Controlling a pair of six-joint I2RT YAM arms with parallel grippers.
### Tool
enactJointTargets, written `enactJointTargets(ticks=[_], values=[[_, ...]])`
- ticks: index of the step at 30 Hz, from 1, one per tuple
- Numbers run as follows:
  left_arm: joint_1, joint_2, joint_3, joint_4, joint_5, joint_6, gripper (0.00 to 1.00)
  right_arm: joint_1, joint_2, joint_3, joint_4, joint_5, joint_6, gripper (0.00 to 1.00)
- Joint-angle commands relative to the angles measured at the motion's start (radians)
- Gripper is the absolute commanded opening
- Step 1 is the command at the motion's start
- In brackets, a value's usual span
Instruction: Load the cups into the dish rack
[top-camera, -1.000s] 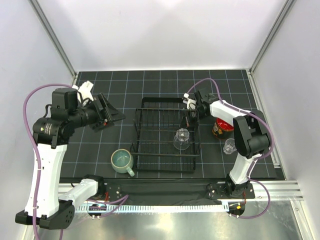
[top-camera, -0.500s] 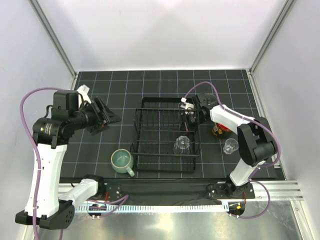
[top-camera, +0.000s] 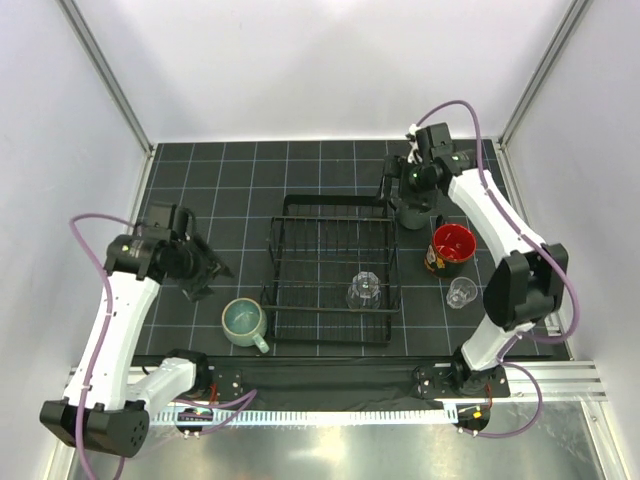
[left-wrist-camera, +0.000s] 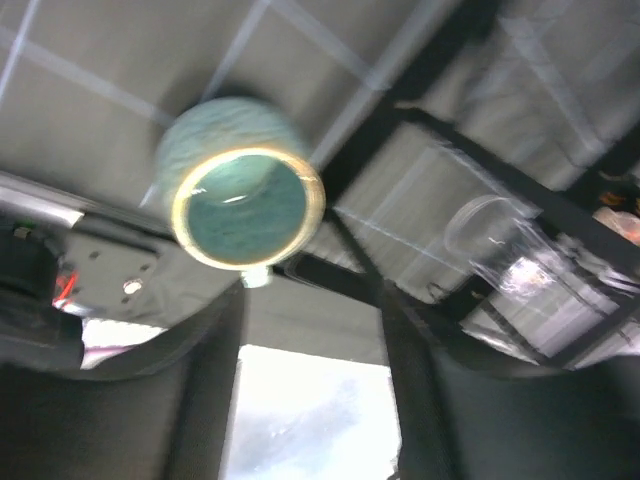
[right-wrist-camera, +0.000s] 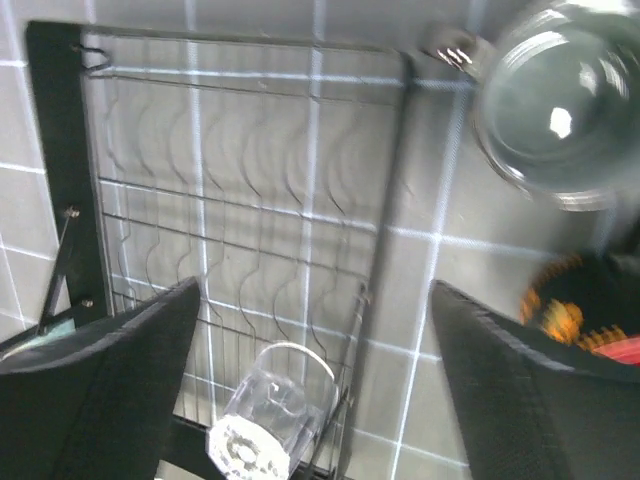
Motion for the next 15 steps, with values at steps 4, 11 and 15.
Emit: enactJointTargets(ticks=[4,11,15], values=[[0.000,0.022,-0.136,-0.049,-0.094,-0.040,0.46,0.000,-0.281,-0.141,-0.112,0.152,0.008,1.00],[-0.006,0.014,-0.266,-0.052,-0.160,-0.048,0.47,-0.025,-0.451,-0.192,-0.140,0.062,-0.042,1.00],[-0.026,0.022,-0.360,0.006,-0.135,-0.071,0.47,-0.025,-0.516,-0.208,-0.135,0.010,-0.039,1.00]])
